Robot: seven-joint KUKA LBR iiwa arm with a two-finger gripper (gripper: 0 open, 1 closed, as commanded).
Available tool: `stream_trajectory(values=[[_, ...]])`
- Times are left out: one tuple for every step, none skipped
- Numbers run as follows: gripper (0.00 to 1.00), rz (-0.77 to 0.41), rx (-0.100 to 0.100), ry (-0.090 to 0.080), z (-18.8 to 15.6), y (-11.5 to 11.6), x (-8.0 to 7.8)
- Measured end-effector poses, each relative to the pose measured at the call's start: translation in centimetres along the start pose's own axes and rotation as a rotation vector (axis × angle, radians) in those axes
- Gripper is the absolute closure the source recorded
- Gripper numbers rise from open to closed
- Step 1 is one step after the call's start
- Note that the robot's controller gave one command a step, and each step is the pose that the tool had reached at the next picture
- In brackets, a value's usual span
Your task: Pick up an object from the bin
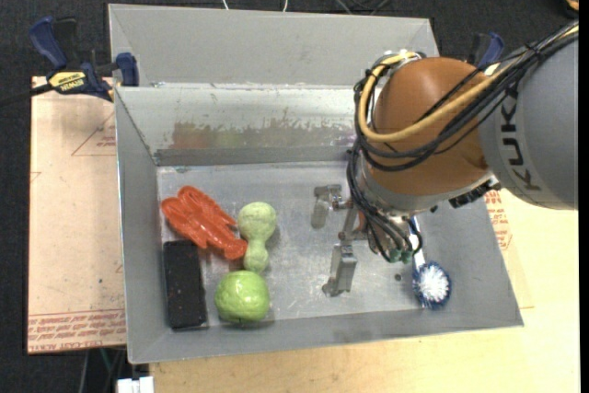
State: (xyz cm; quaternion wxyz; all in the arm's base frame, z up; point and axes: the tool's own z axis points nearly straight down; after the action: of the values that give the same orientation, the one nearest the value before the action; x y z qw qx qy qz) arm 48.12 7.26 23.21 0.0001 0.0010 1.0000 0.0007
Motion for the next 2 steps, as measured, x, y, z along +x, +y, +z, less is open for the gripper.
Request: stream_trajectory(values=[[0.00, 0.000, 0.000, 0.000, 0.0, 0.0, 0.0], [0.00, 0.006, 0.001, 0.005, -2.4, 0.8, -0.2]])
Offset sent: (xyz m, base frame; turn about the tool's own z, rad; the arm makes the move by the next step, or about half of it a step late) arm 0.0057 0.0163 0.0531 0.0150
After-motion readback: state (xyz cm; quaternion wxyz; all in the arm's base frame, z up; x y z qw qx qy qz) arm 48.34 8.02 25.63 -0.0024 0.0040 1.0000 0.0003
